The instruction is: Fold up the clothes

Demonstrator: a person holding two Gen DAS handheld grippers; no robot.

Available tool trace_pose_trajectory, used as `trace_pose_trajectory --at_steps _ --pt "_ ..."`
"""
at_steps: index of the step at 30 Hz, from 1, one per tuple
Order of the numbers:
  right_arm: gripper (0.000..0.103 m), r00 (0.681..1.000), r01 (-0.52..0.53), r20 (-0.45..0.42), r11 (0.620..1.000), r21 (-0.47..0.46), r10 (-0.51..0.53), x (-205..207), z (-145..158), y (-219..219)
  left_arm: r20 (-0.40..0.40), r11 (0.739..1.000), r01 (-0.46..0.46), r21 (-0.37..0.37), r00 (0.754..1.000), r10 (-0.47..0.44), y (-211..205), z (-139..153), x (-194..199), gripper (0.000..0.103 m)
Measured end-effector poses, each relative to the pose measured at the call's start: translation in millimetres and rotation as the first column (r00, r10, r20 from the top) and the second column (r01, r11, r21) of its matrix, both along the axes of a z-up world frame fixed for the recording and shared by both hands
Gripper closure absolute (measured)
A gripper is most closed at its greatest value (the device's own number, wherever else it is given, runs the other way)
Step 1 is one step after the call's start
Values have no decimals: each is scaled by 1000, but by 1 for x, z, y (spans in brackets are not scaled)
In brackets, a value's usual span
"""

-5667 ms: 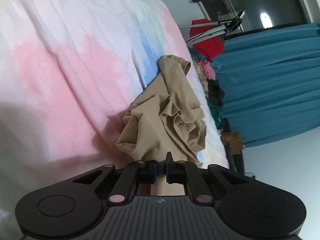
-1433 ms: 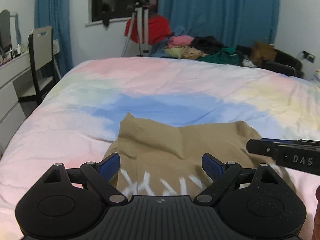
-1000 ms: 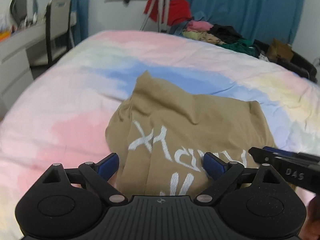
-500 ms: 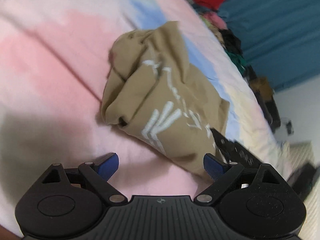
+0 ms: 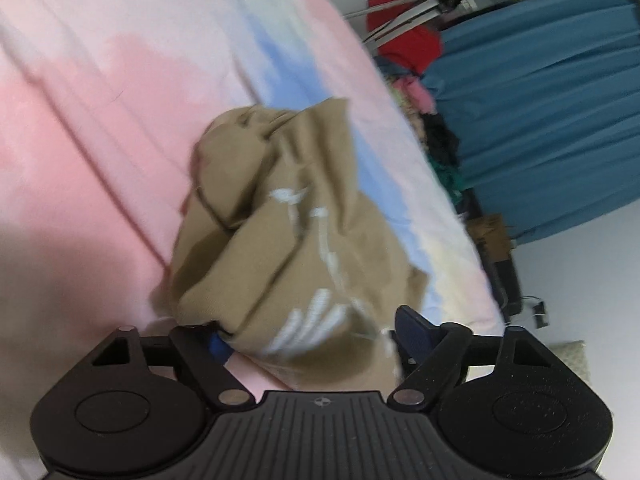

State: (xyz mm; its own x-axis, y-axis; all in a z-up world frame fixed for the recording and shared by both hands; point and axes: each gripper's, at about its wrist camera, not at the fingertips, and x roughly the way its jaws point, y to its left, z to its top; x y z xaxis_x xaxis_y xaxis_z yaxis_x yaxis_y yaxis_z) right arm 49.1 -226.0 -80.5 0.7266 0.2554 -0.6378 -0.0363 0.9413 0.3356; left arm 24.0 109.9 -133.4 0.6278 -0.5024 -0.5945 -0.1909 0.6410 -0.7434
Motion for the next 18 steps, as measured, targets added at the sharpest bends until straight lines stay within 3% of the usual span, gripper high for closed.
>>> trace_pose_trajectory --at_steps 4,7,12,13,14,15,18 --pt "70 1000 3 1 1000 -5 -3 -1 1 1 -19 999 -27 -17 999 27 5 -5 3 35" --pt "70 1000 13 -2 1000 5 -13 -1 2 0 -14 999 -38 -2 999 38 6 -2 3 46" --pt "65 1000 22 -25 992 125 -19 -1 13 -8 17 999 -44 20 999 44 5 3 0 58" --pt "49 1000 1 -16 985 173 1 -2 17 -10 23 999 -44 23 999 44 3 5 1 58" --pt "25 1000 -18 1 975 221 18 -5 21 -12 29 999 -44 27 999 43 2 6 1 60" --pt "15 1000 -25 12 964 263 23 -9 25 -13 34 999 -43 30 999 42 1 7 1 60" --pt "12 999 -28 -21 917 397 39 -17 28 -17 40 999 -42 31 998 41 0 9 0 61"
